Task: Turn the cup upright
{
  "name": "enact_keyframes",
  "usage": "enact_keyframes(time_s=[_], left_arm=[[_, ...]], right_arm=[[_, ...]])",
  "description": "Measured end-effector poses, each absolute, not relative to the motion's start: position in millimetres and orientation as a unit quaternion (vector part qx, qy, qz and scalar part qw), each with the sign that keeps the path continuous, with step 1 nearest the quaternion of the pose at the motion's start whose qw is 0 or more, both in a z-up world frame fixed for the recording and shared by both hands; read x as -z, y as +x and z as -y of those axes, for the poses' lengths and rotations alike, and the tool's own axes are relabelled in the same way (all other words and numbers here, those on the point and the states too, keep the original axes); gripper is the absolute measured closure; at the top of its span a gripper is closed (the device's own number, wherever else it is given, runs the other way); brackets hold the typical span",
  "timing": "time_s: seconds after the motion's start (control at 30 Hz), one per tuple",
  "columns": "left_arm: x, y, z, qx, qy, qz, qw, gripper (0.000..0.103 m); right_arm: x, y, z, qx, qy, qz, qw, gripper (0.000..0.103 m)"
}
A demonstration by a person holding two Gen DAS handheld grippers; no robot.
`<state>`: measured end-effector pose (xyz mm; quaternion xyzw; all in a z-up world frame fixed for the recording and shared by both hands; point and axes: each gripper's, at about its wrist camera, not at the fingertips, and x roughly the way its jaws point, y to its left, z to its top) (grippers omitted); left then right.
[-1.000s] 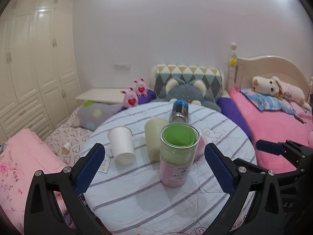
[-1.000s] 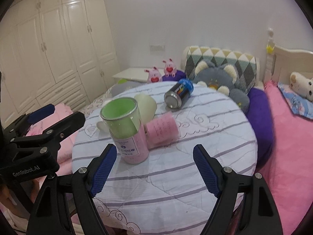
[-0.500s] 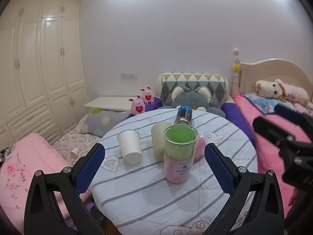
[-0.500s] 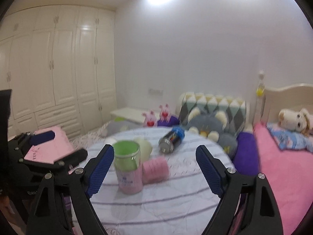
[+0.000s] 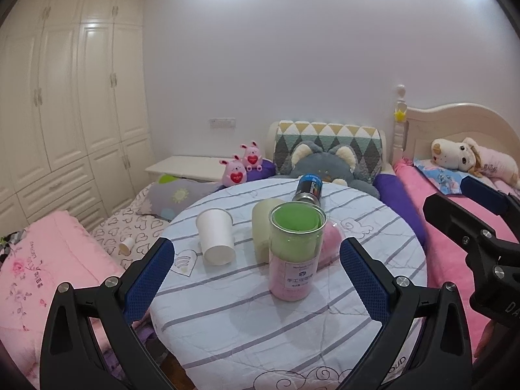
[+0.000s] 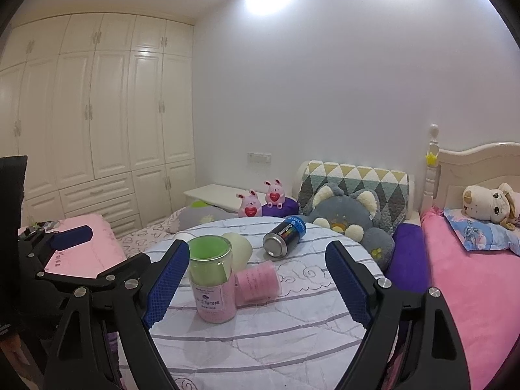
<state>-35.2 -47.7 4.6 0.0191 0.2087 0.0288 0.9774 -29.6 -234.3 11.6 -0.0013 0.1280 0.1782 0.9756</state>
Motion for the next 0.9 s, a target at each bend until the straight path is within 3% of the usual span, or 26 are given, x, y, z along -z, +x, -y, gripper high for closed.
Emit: enact_keyframes(time_s=[0.9], left_arm=[[5.4,-25.7,51.8,-0.036,0.022,-0.222,0.974,0.000]], right_arm=[[-4.3,-25.4,234.9,-0.175,-0.008,-0.137,0.975,0.016]])
